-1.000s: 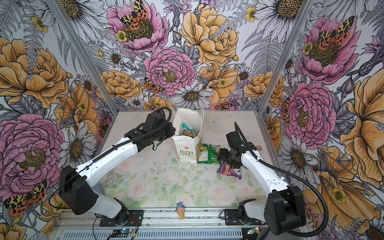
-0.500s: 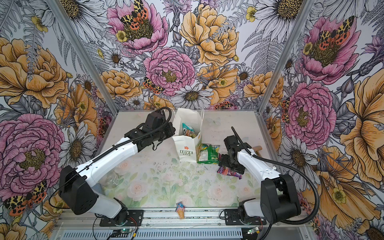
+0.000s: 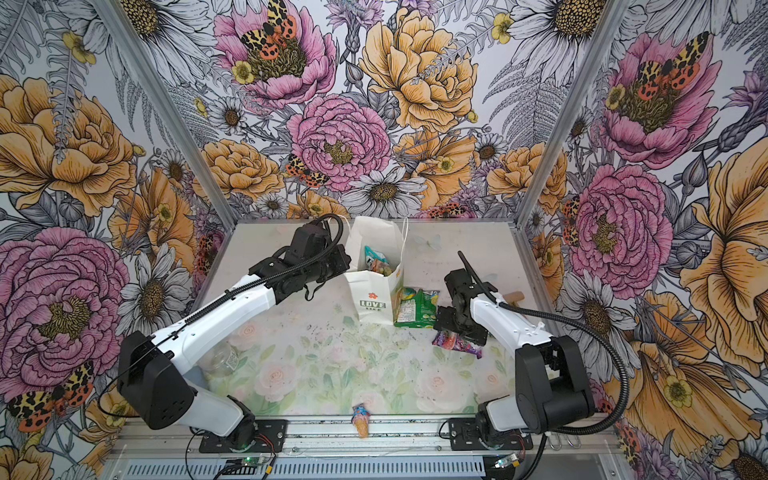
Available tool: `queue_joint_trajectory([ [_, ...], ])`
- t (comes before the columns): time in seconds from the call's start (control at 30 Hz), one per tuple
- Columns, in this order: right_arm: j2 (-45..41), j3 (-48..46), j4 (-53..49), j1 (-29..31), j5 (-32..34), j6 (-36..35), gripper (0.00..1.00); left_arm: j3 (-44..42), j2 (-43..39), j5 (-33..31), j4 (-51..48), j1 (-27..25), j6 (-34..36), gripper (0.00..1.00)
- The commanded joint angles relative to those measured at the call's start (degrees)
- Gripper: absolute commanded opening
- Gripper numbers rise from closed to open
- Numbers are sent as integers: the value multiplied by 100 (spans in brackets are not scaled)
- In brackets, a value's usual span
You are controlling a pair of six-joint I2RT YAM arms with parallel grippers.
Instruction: Place the snacks into the paper bag
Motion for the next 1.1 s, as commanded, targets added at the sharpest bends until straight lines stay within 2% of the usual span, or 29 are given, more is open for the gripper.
queue_joint_trajectory([
  [0.0, -27, 177, 145, 47, -47, -47, 100, -135, -44, -15, -176, 29, -38, 0],
  [0.63, 720, 108, 364, 93, 135, -163, 100, -102, -6, 11, -159, 29, -32, 0],
  [0.87, 1040, -83, 633, 96, -16, -181, 99, -102, -4, 8, -159, 31, -27, 0],
  [0.97, 1090, -168, 721, 91, -47, -187, 97, -102, -13, 2, -161, 46, -28, 0],
  [1.07, 1038, -225, 762, 91, -65, -197, 88, -119, -13, -7, -159, 46, -34, 0],
])
